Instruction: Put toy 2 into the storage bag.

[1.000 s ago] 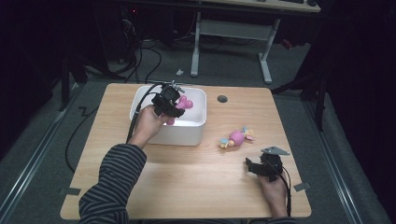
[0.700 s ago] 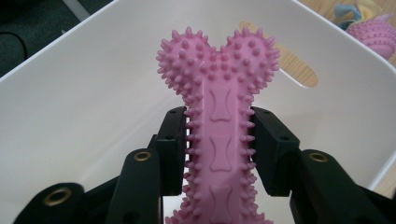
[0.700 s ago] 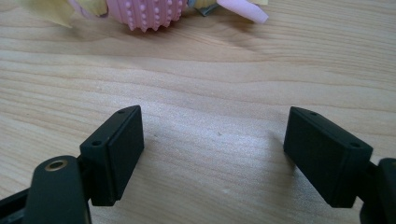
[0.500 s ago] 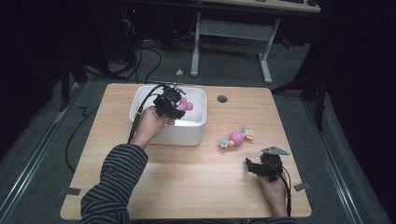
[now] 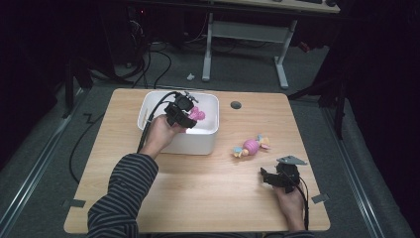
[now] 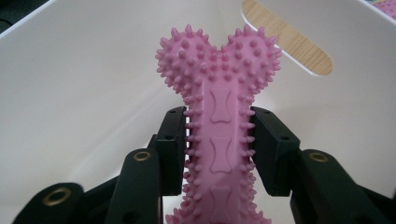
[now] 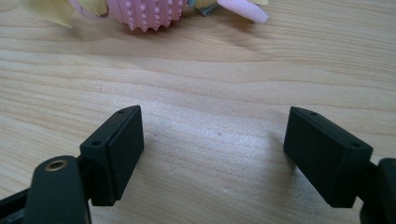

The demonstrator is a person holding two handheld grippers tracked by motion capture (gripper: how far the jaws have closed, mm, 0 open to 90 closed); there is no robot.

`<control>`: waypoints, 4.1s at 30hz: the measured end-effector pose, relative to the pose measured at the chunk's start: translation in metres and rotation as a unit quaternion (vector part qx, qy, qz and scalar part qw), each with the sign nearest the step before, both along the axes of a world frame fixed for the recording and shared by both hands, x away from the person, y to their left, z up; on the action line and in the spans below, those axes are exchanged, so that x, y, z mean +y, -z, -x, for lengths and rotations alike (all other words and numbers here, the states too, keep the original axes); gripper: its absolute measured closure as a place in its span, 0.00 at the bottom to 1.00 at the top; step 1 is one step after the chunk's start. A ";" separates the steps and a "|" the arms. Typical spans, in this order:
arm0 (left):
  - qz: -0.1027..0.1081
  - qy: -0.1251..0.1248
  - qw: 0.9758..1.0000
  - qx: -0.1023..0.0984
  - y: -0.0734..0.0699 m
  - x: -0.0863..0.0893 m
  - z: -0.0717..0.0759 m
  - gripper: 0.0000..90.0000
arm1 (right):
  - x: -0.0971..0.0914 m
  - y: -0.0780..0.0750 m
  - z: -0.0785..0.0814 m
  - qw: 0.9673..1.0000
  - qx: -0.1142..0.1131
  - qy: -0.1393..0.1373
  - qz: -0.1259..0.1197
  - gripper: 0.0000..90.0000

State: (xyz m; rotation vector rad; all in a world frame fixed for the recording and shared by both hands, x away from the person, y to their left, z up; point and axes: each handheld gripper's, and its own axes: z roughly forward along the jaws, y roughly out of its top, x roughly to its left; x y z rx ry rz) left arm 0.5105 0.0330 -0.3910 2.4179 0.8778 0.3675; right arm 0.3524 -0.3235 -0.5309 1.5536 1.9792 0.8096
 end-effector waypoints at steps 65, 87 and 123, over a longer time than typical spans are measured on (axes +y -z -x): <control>0.108 -0.020 0.991 -0.079 -0.042 0.057 0.079 0.45 | 0.000 0.000 0.000 1.000 0.000 -0.002 0.000 0.23; 0.124 -0.028 0.988 -0.087 -0.028 0.074 0.108 0.44 | 0.000 0.000 0.000 1.000 0.000 -0.002 0.000 0.23; 0.163 -0.063 0.984 -0.045 0.023 0.097 0.132 0.42 | 0.000 0.000 0.000 1.000 -0.001 -0.003 0.001 0.23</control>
